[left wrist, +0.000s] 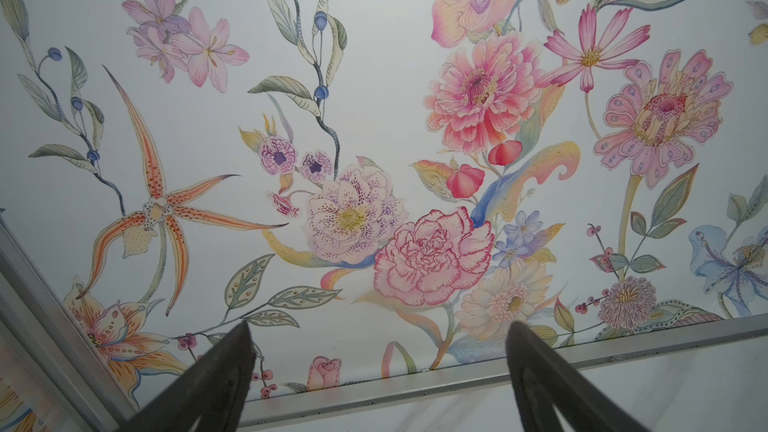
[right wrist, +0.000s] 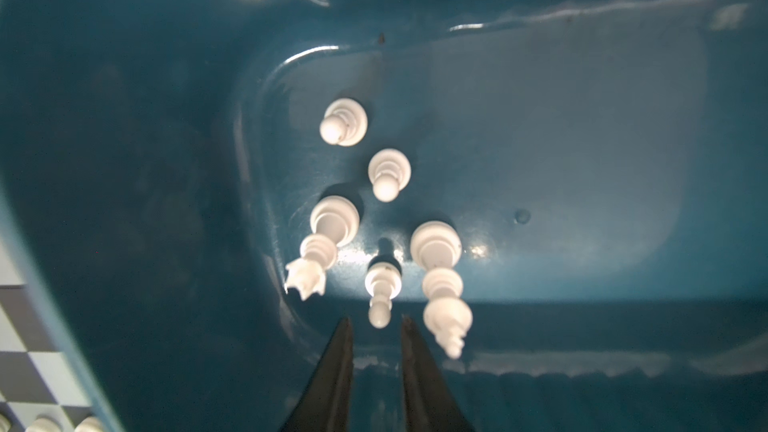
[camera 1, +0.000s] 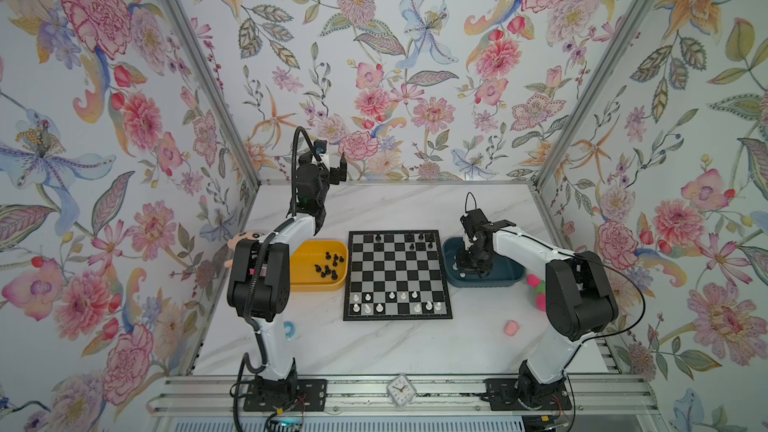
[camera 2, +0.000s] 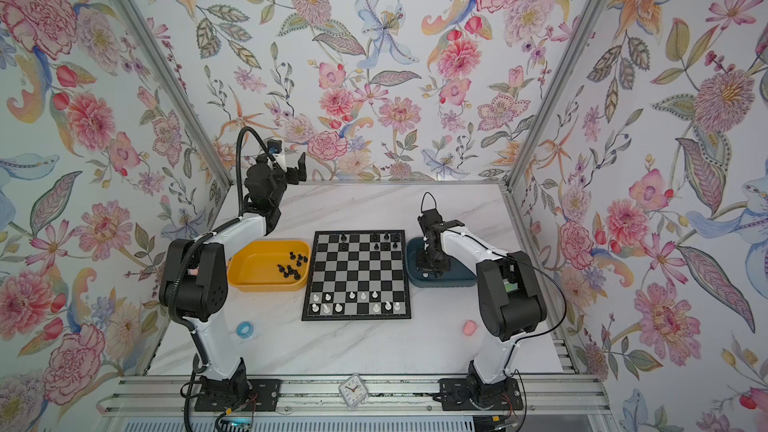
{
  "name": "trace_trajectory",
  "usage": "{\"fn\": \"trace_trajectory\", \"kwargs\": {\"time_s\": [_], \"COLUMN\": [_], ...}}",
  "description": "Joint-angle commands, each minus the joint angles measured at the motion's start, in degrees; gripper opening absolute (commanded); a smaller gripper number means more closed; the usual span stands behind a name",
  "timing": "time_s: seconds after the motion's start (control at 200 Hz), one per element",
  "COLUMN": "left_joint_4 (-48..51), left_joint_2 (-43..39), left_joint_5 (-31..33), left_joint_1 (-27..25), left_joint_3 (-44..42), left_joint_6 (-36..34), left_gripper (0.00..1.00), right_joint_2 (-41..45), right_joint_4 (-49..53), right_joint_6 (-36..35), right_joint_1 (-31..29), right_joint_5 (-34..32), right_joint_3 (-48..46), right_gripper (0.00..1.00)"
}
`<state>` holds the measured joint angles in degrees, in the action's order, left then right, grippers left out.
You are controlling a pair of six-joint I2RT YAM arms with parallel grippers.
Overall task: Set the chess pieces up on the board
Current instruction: 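Lower the right gripper and grasp a white pawn in the teal tray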
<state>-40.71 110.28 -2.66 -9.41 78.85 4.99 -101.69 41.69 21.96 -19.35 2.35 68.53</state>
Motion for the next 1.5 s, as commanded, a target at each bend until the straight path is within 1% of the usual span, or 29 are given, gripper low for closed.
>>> {"fn": "trace_trajectory", "kwargs": {"time_s": [0.0,0.3,0.46,1.241,1.491], "left_joint_4": [-1.91,-2.1,-2.2,-2.75,-2.99], "left_joint_2": [0.37,0.43,0.47,1.07,1.24], "left_joint_5": [-0.77,-0.87,-1.04,-1.65,-1.83], "left_joint_1": [-0.43,-0.42,-0.44,-0.44,-0.43], "left_joint_3": [0.5,0.56,0.52,0.62,0.74], "left_joint_6": [0.54,0.45,0.53,0.82,0.99], "left_gripper": [0.96,0.96,0.96,0.96,0.96], "right_joint_2": [-0.44,-1.67,-2.02,-3.52,-3.3], "right_joint_4": [-0.34,-0.47,-0.58,-0.74,-0.74], "right_joint_6": [0.9,0.54,0.47,0.82,1.07], "right_joint_1": [0.19,0.28,0.28,0.14,0.06], "right_joint_5": [-0.67,-0.37,-0.35,-0.03,-0.2], "right_joint_3": [-0.48,-0.1,-0.18,-0.26,-0.17], "right_gripper": [0.23,0.22,0.19,0.16,0.08]}}
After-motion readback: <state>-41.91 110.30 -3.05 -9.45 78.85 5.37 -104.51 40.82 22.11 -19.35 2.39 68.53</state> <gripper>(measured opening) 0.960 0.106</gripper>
